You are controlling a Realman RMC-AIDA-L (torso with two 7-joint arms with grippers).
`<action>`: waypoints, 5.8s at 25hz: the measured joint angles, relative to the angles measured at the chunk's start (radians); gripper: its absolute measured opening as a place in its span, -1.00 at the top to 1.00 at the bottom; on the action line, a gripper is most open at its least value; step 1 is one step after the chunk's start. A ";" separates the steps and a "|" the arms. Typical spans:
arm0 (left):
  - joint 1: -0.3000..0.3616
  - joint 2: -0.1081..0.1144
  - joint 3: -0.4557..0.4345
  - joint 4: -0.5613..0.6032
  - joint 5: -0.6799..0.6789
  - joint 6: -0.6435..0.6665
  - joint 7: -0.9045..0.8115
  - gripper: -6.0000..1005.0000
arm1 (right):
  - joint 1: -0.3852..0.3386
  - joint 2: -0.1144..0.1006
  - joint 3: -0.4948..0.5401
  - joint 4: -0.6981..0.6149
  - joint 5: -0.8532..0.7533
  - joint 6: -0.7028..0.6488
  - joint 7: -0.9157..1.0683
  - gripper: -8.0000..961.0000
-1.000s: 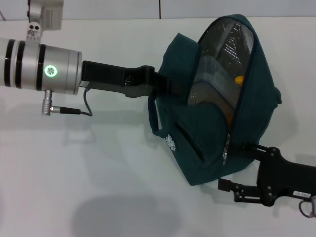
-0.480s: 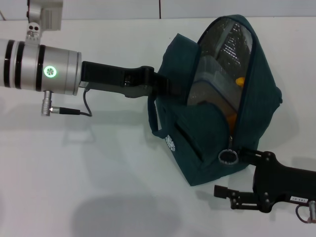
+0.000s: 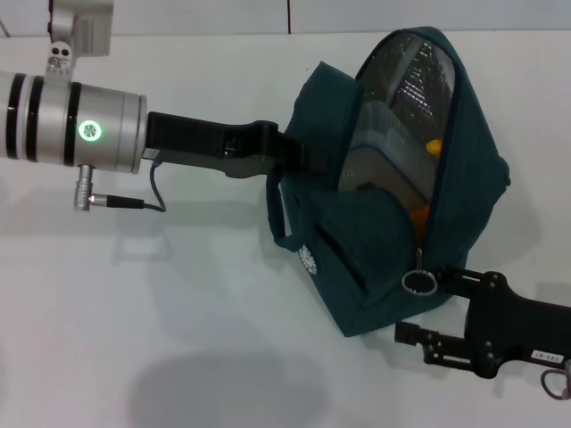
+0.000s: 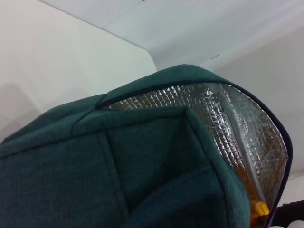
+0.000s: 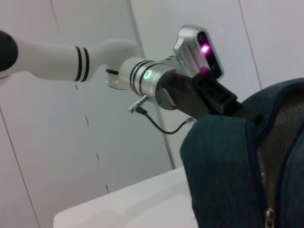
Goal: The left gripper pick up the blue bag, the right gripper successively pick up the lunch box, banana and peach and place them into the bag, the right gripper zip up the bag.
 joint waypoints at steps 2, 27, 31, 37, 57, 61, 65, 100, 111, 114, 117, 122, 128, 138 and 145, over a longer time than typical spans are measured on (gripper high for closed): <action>0.000 0.000 0.000 0.000 0.000 0.001 0.000 0.93 | 0.000 0.000 0.000 -0.002 0.001 0.001 0.010 -0.56; 0.001 0.006 0.000 0.000 0.002 0.004 0.005 0.93 | -0.015 0.000 0.001 -0.006 0.044 0.023 0.015 0.97; 0.001 0.006 0.000 0.000 0.003 0.004 0.006 0.93 | -0.038 -0.002 0.001 -0.012 0.073 0.008 0.015 0.97; 0.001 0.006 0.000 0.000 0.003 0.004 0.010 0.93 | -0.064 -0.007 0.001 -0.016 0.127 -0.053 0.014 0.97; 0.027 0.000 -0.008 -0.002 -0.029 0.003 0.114 0.93 | -0.004 0.003 -0.008 -0.017 0.265 -0.163 0.007 0.97; 0.058 -0.001 -0.009 -0.002 -0.115 0.006 0.151 0.83 | 0.001 0.004 -0.010 -0.014 0.262 -0.163 0.006 0.97; 0.094 -0.001 -0.008 -0.002 -0.227 0.041 0.231 0.62 | 0.002 0.005 -0.010 -0.014 0.261 -0.163 0.006 0.97; 0.355 -0.026 -0.016 -0.259 -0.396 0.170 1.032 -0.56 | 0.227 0.008 -0.038 0.050 0.393 -0.155 0.054 0.97; 0.344 -0.031 -0.018 -0.345 -0.450 0.098 1.214 -0.49 | 0.264 0.008 -0.038 0.069 0.394 -0.126 0.058 0.97; 0.321 -0.032 -0.018 -0.362 -0.453 0.098 1.231 -0.47 | 0.268 0.008 -0.038 0.072 0.394 -0.118 0.058 0.97; 0.290 -0.032 -0.016 -0.387 -0.452 0.098 1.235 -0.45 | 0.276 0.008 -0.038 0.079 0.395 -0.110 0.057 0.97; 0.258 -0.035 -0.015 -0.408 -0.455 0.083 1.243 -0.42 | 0.293 0.008 -0.038 0.086 0.395 -0.100 0.052 0.97; 0.241 -0.035 -0.016 -0.430 -0.480 0.048 1.247 -0.38 | 0.301 0.008 -0.038 0.087 0.395 -0.099 0.051 0.97; 0.240 -0.034 -0.001 -0.431 -0.479 0.050 1.314 -0.31 | 0.301 0.008 -0.033 0.087 0.395 -0.104 0.057 0.96; 0.233 -0.032 -0.001 -0.428 -0.476 0.050 1.314 0.17 | 0.298 0.008 -0.030 0.087 0.395 -0.109 0.058 0.97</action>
